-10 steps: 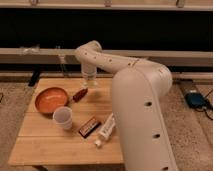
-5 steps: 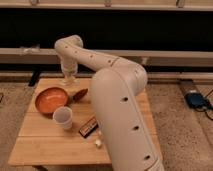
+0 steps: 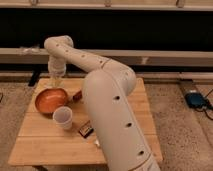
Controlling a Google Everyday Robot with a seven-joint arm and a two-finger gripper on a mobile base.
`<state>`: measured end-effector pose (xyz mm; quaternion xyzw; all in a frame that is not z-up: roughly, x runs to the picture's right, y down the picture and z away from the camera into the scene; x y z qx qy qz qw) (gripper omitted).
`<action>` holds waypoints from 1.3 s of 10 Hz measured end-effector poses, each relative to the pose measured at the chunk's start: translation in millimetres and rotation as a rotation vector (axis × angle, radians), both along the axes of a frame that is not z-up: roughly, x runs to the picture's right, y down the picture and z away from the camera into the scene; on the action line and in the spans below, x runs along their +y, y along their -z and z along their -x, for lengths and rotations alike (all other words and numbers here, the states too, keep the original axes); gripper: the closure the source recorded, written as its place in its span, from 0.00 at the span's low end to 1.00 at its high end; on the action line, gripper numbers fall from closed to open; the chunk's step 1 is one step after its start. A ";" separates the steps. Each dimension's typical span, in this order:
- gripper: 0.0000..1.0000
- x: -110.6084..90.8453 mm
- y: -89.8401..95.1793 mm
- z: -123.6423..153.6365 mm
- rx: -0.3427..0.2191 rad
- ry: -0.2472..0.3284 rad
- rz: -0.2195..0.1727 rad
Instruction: Place the white sponge in the ceramic bowl
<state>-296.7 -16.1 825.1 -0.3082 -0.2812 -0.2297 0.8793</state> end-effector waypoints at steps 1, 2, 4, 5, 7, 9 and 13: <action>0.63 8.0 1.2 3.2 -0.013 -0.004 0.024; 0.53 16.9 0.2 2.8 -0.020 -0.010 0.050; 0.31 29.1 1.6 4.9 -0.041 -0.026 0.092; 0.23 34.2 2.9 9.4 -0.053 -0.026 0.104; 0.20 37.7 4.8 15.4 -0.071 -0.026 0.113; 0.20 38.1 5.1 17.6 -0.081 -0.024 0.111; 0.20 35.9 10.4 19.5 -0.095 -0.018 0.076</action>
